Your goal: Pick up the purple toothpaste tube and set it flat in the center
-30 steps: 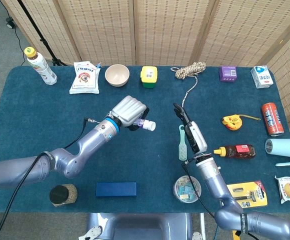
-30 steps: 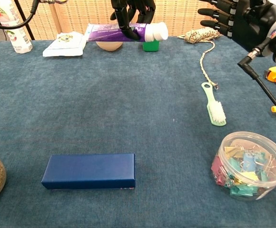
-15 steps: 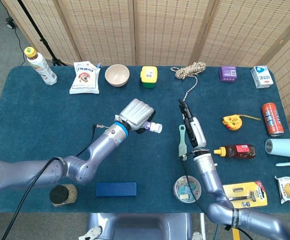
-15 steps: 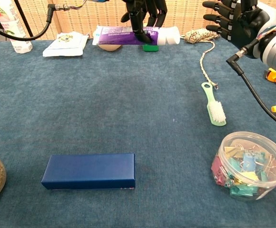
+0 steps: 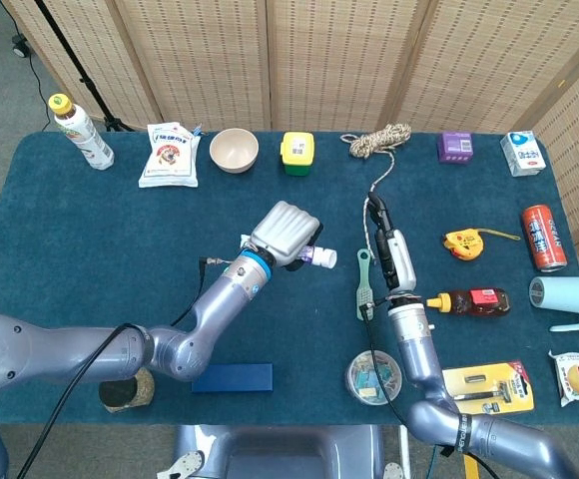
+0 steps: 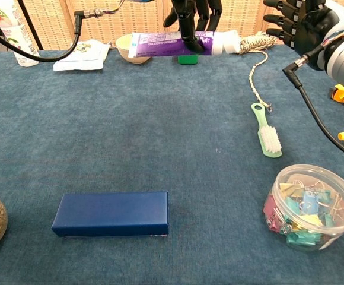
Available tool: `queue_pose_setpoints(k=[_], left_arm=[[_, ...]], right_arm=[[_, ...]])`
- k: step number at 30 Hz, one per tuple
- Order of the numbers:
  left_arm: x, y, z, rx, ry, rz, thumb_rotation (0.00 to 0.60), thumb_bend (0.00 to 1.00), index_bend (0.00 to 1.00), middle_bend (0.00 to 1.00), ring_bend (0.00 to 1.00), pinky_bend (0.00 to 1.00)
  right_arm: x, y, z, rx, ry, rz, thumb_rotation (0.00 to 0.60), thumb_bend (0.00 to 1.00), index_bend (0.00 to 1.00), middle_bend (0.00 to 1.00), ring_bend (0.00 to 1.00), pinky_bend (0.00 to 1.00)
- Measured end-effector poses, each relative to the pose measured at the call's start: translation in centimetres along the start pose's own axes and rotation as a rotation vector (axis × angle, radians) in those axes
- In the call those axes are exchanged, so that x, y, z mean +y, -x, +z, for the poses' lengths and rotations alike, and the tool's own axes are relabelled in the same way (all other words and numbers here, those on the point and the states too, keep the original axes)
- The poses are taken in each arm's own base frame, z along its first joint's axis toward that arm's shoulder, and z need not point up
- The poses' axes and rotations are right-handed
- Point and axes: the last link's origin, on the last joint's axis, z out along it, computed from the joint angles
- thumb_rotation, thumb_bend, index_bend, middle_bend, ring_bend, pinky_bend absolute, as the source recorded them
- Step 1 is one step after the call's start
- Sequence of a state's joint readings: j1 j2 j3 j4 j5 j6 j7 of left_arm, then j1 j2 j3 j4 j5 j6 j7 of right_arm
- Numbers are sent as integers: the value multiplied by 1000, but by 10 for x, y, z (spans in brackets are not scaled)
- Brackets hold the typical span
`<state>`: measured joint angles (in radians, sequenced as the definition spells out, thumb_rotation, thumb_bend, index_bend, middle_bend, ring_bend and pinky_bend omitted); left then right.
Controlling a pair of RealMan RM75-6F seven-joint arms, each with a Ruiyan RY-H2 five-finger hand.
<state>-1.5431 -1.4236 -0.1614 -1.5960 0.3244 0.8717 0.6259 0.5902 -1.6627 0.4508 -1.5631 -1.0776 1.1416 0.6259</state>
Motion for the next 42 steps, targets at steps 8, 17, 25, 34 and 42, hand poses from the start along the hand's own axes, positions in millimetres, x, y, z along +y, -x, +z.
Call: queue_pose_setpoints(k=[8,17,25,34,42], left_arm=[[15,-1,3,-4,-8,-15,600,797,628,597,619,680],[29,-2,10,1,-25,-28,600,797,628,598,619,680],[39,-2,15,7,-33,-44,600,797,628,598,619,680],[47,-1,20,4,-35,-35,600,797,628,598,619,680],[53,0,21,4,-27,-19,600,797,628,598,617,680]], right_arm=[[0,2,1,-2,5,7,6,0,0,0,0,0],[-1,7,2,-14,6,22,13,0,0,0,0,0],[0,11,1,-26,12,27,24,0,0,0,0,0],[-2,17,1,-49,38,129,40,0,0,0,0,0],[-3,19,3,-35,50,230,46,0,0,0,0,0]])
